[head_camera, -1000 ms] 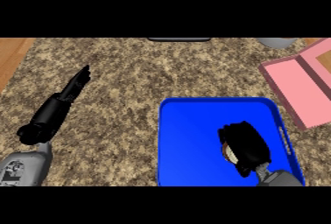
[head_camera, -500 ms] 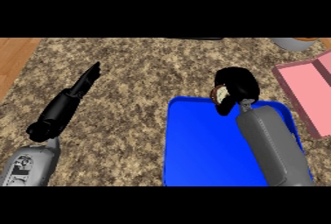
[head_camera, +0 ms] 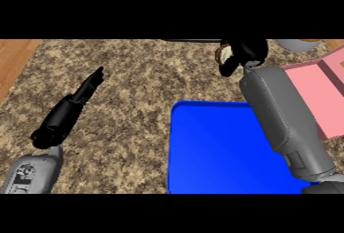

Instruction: Pick the cupcake from the tray and place it in the cardboard box

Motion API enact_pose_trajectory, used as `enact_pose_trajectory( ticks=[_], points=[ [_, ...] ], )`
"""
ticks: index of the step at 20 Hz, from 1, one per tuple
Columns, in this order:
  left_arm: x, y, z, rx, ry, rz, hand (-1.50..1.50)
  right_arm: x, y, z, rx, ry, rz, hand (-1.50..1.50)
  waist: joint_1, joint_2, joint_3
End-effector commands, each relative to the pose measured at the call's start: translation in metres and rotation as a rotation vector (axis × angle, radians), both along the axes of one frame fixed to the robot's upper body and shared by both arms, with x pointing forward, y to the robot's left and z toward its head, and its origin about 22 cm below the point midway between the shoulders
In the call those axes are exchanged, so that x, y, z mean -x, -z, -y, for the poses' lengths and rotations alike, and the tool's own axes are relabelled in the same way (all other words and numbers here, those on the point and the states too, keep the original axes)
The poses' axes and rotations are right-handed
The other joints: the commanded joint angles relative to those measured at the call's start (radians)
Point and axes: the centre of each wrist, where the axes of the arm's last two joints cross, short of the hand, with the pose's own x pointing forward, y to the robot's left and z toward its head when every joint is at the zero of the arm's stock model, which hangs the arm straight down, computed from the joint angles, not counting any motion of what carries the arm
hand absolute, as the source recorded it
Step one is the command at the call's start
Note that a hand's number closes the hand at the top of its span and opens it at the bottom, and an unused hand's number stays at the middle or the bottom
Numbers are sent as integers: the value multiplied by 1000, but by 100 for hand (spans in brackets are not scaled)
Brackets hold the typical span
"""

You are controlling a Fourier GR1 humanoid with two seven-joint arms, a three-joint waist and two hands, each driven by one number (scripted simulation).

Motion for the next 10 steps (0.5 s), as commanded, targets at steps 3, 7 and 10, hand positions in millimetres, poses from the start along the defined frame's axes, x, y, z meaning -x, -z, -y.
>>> enact_pose_trajectory(
  ticks=[3,7,10],
  points=[
    [3,6,9,-10,-33,0,0,-9,-56,0,-140,208,222,150,-28,-9,0],
    [5,1,-12,4,-23,-5,0,-16,-74,54,-230,398,297,150,-24,-6,0],
    [1,-5,-10,-1,-19,-9,0,-20,-74,69,-241,494,322,150,-21,-5,0]
  ],
)
